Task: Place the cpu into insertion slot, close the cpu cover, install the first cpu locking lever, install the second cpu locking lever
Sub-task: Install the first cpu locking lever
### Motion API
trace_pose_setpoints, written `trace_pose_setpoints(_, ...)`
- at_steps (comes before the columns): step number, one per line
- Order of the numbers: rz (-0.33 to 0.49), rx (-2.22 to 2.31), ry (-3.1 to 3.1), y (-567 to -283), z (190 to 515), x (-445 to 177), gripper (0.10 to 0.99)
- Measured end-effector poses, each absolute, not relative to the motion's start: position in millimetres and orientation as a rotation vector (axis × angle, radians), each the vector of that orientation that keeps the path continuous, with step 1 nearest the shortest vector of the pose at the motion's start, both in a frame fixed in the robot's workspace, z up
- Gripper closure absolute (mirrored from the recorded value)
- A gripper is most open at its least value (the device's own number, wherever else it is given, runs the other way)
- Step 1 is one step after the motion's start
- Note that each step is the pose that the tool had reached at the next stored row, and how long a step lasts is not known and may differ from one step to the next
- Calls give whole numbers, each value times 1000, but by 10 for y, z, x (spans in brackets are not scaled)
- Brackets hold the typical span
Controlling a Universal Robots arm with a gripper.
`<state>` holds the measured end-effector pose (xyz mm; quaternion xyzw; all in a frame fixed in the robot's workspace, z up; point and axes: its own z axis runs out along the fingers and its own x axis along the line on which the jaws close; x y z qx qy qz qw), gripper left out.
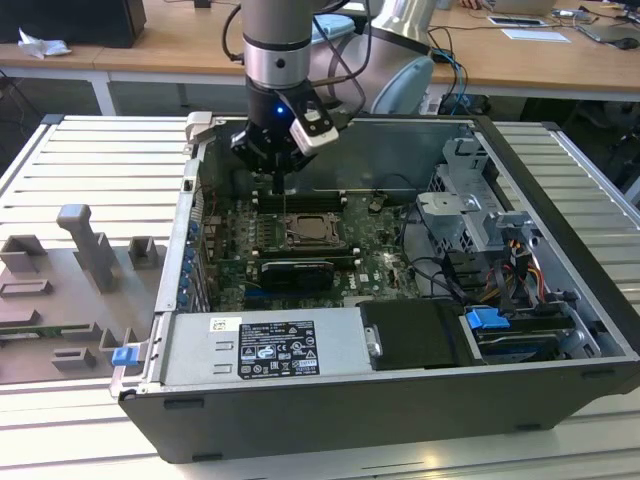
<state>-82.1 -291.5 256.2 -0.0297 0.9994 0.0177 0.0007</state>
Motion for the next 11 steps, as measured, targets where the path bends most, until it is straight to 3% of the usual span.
trace_pose_setpoints(8, 57, -93, 3138, -2914, 2521, -561, 980)
trace_pose_setpoints(11, 106, -93, 3136, -2915, 2499, -532, 980)
